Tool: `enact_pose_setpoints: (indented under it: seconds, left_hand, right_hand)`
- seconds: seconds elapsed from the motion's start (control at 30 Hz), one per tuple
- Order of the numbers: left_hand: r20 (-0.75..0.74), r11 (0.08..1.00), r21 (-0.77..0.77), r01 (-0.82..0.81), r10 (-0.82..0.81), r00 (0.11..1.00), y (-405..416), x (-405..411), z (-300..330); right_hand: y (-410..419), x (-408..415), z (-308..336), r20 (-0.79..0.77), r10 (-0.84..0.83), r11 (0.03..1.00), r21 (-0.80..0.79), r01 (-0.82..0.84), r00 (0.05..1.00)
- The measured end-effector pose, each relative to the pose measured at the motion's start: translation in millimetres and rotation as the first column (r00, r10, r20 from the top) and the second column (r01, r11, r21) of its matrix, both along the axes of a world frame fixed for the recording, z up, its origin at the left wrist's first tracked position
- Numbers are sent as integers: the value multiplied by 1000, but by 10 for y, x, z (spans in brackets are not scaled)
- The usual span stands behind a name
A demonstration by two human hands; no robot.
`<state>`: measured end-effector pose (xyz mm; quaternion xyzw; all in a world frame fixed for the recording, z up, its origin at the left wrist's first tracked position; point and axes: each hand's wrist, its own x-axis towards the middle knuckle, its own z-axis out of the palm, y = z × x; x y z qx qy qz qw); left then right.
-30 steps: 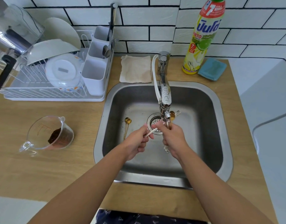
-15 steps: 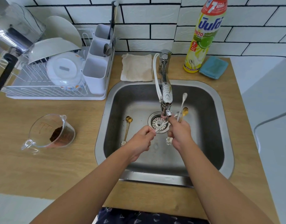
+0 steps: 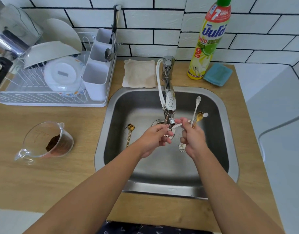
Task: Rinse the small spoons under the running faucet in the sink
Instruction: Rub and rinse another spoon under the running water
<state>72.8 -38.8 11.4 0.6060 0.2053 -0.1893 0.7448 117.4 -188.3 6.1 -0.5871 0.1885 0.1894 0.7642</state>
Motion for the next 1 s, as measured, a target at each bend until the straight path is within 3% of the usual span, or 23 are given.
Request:
enact_pose_setpoints:
  seconds: [0.13, 0.2, 0.27, 0.33, 0.5, 0.6, 0.7, 0.83, 0.9, 1.0]
  left_hand:
    - [20, 949, 310, -53, 49, 999, -64, 28, -23]
    - [41, 824, 567, 22, -54, 998, -81, 46, 4]
    - [-5, 620, 765, 175, -266, 964, -78, 3, 12]
    - [0, 505, 837, 211, -385, 923, -50, -80, 10]
    - [120, 401, 914, 57, -403, 907, -21, -216, 30]
    - [104, 551, 828, 106, -337, 936, 46, -317, 84]
    - [-31, 731, 653, 199, -236, 971, 187, -551, 97]
    - [-236, 940, 293, 173, -104, 966, 431, -825, 130]
    - [-281, 974, 193, 117, -59, 958, 494, -883, 159]
    - [-302, 983, 166, 81, -27, 953, 528, -920, 163]
  right_hand:
    - [56, -46, 9, -4, 63, 998, -32, -63, 998]
    - [111, -91, 32, -1, 90, 995, -42, -90, 996]
    - [126, -89, 62, 10, 86, 995, -51, -85, 996]
    - [137, -86, 81, 10, 71, 997, -43, -71, 997]
    - [278, -202, 25, -21, 70, 997, -43, -71, 997]
    - [270, -188, 13, -34, 33, 999, -13, -33, 999]
    - [176, -69, 15, -8, -42, 998, 36, 42, 999]
    - [200, -74, -89, 38, 37, 991, -127, -32, 999]
    - [284, -157, -161, 56, 98, 983, -163, -88, 994]
    - [362, -265, -248, 88, 168, 980, -121, -157, 982]
